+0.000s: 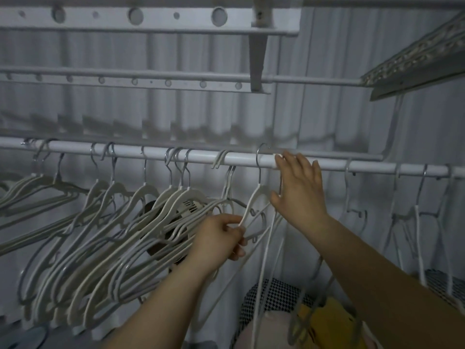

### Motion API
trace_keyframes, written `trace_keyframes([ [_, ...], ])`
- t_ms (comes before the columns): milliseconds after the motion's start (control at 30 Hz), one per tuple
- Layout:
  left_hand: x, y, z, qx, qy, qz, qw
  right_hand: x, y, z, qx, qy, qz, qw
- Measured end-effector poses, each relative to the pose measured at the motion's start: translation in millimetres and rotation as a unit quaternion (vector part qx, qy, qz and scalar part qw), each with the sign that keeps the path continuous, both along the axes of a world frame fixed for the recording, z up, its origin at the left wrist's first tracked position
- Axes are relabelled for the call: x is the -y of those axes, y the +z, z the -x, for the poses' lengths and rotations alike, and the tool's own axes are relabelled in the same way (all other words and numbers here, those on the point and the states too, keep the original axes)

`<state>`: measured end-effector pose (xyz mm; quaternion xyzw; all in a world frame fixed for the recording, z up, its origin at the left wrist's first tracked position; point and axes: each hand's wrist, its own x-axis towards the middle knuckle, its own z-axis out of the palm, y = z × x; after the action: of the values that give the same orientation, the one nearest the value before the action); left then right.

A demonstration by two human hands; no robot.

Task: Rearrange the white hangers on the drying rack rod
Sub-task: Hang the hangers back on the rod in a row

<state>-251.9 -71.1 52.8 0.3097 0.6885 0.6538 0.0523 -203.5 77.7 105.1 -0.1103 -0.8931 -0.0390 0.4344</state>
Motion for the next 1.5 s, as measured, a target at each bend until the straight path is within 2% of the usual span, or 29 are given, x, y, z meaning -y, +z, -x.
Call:
trace_keyframes([
  [367,2.4,-14.7,-1.8,0.001,0.016,0.033,0.999,-0.2,-1.3,-3.5,0.002,0.001,-0.02,1.0],
  [433,5.3,-14.5,-3.7,-0.027,0.021,0.058,0.998,-0.6,-1.2,-4.1,0.0,0.004,-0.021,1.0],
  [500,11.8,-14.5,-6.3,-0.1,0.049,0.105,0.988,-0.6,-0.6,-4.0,-0.004,0.008,-0.019,1.0],
  [600,31.7,-8.1,-12.8,-0.25,0.19,0.109,0.943,1.0,-0.2,-1.7,-0.019,0.018,-0.021,0.999],
  [667,47.8,-2.0,-13.3,-0.343,0.272,0.086,0.895,3.8,-0.1,0.9,-0.023,0.027,-0.026,0.999],
  [733,61.1,1.1,-6.2,-0.419,0.334,0.114,0.836,7.7,1.0,4.7,-0.023,0.029,-0.04,0.999],
  [767,67.1,2.8,-2.6,-0.418,0.349,0.155,0.825,10.0,2.1,7.1,-0.022,0.029,-0.05,0.998],
  [833,75.4,3.8,1.5,-0.365,0.345,0.253,0.827,15.2,4.8,12.4,-0.019,0.03,-0.071,0.997],
  [900,79.9,0.8,4.3,-0.335,0.341,0.307,0.823,20.1,7.3,18.2,-0.009,0.033,-0.083,0.996],
  [967,81.5,-2.8,4.1,-0.337,0.342,0.324,0.815,24.7,8.3,23.7,0.006,0.032,-0.087,0.996],
  [1100,81.0,-7.9,5.2,-0.41,0.333,0.305,0.792,31.1,7.9,33.6,0.031,0.019,-0.107,0.994],
  [1300,79.5,-2.9,7.6,-0.387,0.372,0.339,0.773,26.6,10.4,35.2,0.008,-0.014,-0.108,0.994],
  [1433,76.2,8.6,6.8,-0.387,0.354,0.351,0.776,17.7,13.1,27.9,0.009,0.01,-0.1,0.995],
  [1500,70.1,14.4,7.9,-0.382,0.334,0.341,0.792,14.0,12.7,24.1,0.014,0.025,-0.101,0.994],
])
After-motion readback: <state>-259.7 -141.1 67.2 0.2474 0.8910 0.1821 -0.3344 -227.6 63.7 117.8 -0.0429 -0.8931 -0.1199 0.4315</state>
